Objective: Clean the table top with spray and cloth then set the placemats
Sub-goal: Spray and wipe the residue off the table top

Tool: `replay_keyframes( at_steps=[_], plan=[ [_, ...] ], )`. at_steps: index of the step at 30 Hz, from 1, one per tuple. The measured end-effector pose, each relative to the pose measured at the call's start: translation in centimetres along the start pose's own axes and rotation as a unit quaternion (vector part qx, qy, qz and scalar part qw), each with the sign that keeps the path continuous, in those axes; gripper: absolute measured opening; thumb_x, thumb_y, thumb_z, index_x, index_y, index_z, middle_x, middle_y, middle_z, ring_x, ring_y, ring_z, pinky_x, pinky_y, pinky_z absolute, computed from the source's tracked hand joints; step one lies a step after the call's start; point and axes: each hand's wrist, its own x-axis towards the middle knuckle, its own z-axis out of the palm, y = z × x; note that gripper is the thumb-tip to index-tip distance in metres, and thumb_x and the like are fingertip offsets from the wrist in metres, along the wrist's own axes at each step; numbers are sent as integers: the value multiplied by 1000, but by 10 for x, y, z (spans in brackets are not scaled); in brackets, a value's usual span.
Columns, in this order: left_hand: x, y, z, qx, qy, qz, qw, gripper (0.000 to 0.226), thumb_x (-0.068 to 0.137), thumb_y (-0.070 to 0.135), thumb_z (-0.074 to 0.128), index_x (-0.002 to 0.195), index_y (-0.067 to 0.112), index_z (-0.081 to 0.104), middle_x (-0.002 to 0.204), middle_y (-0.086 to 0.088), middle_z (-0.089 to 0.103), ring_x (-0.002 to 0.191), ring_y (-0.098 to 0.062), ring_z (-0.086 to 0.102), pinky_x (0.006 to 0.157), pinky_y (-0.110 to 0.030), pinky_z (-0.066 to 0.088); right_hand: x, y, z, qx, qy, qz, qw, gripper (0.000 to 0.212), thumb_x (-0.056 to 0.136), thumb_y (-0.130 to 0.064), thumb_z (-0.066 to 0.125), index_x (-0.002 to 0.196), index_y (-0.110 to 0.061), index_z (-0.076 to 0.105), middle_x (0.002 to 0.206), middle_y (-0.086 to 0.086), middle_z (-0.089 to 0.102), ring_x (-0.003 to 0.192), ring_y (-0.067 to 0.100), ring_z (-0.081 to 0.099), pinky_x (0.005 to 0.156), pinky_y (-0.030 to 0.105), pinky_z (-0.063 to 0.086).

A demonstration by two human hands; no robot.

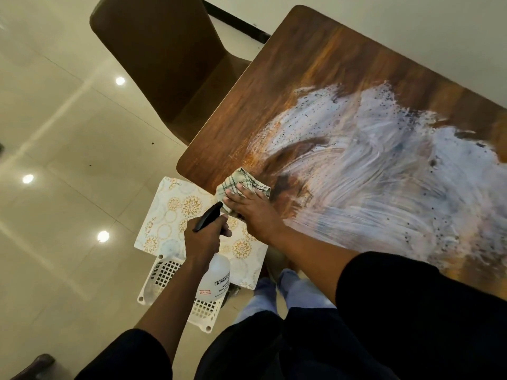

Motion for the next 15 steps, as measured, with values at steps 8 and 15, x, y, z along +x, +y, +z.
replay_keyframes(
  at_steps=[8,15],
  plan=[
    [-2,-7,18,38,-57,-10,998,47,99,16,74,58,41,76,68,-18,72,41,-11,45,51,-28,37,-115,39,7,42,99,116,987,60,99,-44,29,149,-20,51,159,-3,43,152,25,30,119,50,27],
    [0,-18,26,81,-68,-19,994,29,98,20,75,70,13,78,66,-15,74,44,-14,46,53,-29,38,-125,40,7,9,102,189,977,61,94,-33,29,148,-18,53,157,-1,46,147,32,38,113,58,36]
  ],
)
